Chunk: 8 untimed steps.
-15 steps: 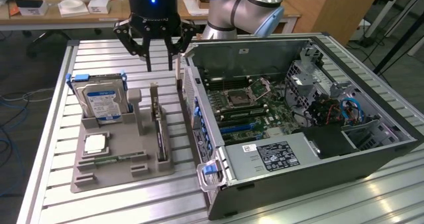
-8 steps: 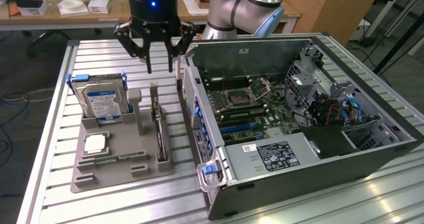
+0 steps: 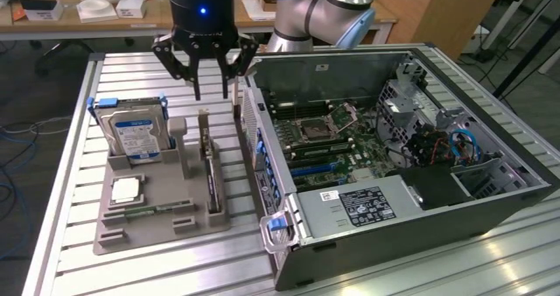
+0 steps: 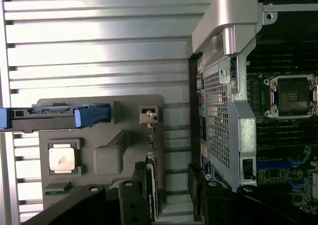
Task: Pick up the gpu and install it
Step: 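Pick up the gpu and move the gpu toward the slot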
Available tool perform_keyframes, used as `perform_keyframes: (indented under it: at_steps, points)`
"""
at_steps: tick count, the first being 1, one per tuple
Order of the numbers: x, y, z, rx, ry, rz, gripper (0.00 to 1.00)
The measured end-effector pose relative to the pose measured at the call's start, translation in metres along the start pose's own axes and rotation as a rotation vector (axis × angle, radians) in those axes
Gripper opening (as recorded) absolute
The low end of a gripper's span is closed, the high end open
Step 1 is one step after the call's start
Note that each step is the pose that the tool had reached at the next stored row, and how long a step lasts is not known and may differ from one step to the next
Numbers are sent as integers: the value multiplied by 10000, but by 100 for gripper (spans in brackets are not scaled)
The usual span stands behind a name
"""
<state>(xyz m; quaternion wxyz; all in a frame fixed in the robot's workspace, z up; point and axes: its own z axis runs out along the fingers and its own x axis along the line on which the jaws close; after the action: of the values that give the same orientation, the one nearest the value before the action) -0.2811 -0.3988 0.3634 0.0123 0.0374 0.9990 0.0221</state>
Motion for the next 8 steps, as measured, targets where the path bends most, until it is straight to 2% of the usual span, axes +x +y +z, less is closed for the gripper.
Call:
perform_keyframes:
  at_steps: [8]
  points:
    - [1,-3,62,0,1,0,47]
